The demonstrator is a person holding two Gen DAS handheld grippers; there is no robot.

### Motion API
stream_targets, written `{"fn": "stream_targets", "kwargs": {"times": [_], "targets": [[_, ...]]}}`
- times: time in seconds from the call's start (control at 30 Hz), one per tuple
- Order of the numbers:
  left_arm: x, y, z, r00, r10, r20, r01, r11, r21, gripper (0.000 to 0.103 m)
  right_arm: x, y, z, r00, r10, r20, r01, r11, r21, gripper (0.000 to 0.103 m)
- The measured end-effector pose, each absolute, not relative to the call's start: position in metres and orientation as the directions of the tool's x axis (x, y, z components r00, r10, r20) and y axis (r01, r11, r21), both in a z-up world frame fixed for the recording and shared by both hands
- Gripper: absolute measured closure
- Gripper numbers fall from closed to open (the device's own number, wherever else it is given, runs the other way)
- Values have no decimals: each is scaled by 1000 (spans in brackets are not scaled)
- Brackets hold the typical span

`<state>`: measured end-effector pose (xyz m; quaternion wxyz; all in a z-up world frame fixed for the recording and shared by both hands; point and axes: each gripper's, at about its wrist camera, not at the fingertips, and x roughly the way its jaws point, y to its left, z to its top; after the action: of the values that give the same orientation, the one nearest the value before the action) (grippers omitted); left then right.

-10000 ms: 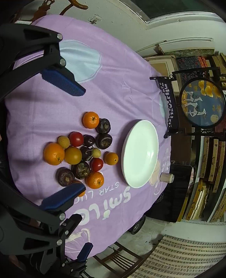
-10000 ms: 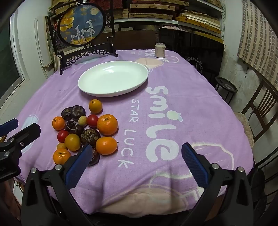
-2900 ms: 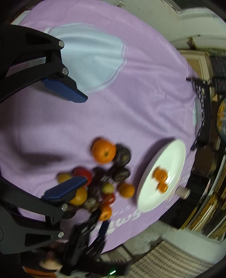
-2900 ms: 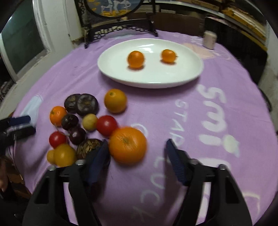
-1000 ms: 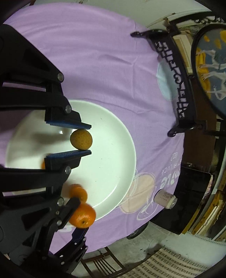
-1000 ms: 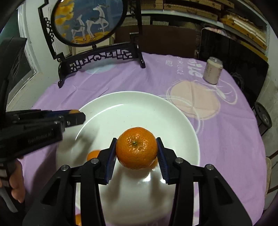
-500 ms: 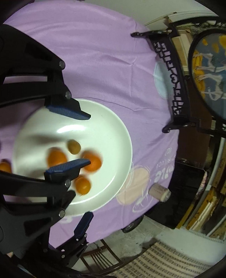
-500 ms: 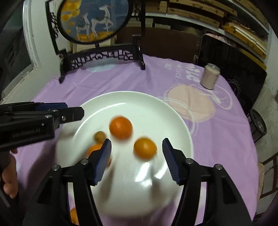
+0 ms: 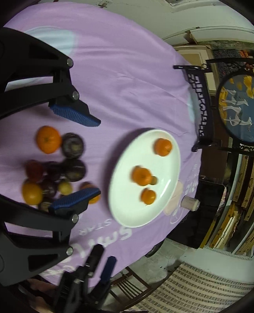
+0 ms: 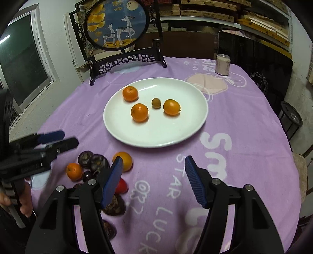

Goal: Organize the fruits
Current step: 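Move both tools back toward the fruit pile, then grasp a large orange with the left tool while the right tool grasps a dark purple fruit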

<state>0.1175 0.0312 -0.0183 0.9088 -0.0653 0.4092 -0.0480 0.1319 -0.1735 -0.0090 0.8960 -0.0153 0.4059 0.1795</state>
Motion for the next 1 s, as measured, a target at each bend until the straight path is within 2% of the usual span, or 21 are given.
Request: {"fn": "stream_targets", "kwargs": {"times": [0.17,0.3,0.53,0.57,0.6,0.73,0.9,1.0], "targets": [[92,40,-29,643,-127,-755,23,989,-147,30,103,-173,-18,562,349,-750,-387,912,134,37],[70,52,-37,635,-107,-765,-5,990,-142,30,72,-162,-49,415,426,-804,-469,857,212,37],[50,51,-50,607,-114,-787,10,991,-136,28,48,-130,-76,338,425,-839,-542,817,195,38],[47,48,-52,599,-113,-792,11,991,-133,28,47,-126,-79,348,420,-838,-550,815,181,43],[45,46,-55,592,-114,-798,14,991,-132,28,43,-120,-82,382,383,-841,-558,821,121,64],[36,35,-62,572,-123,-811,35,991,-126,28,33,-125,-78,428,376,-822,-548,831,94,64],[28,6,-68,537,-203,-819,116,979,-167,28,38,-162,-76,498,316,-808,-421,902,93,64],[30,-14,-74,512,-221,-830,149,975,-167,36,37,-182,-78,506,325,-799,-381,915,131,64]]}}
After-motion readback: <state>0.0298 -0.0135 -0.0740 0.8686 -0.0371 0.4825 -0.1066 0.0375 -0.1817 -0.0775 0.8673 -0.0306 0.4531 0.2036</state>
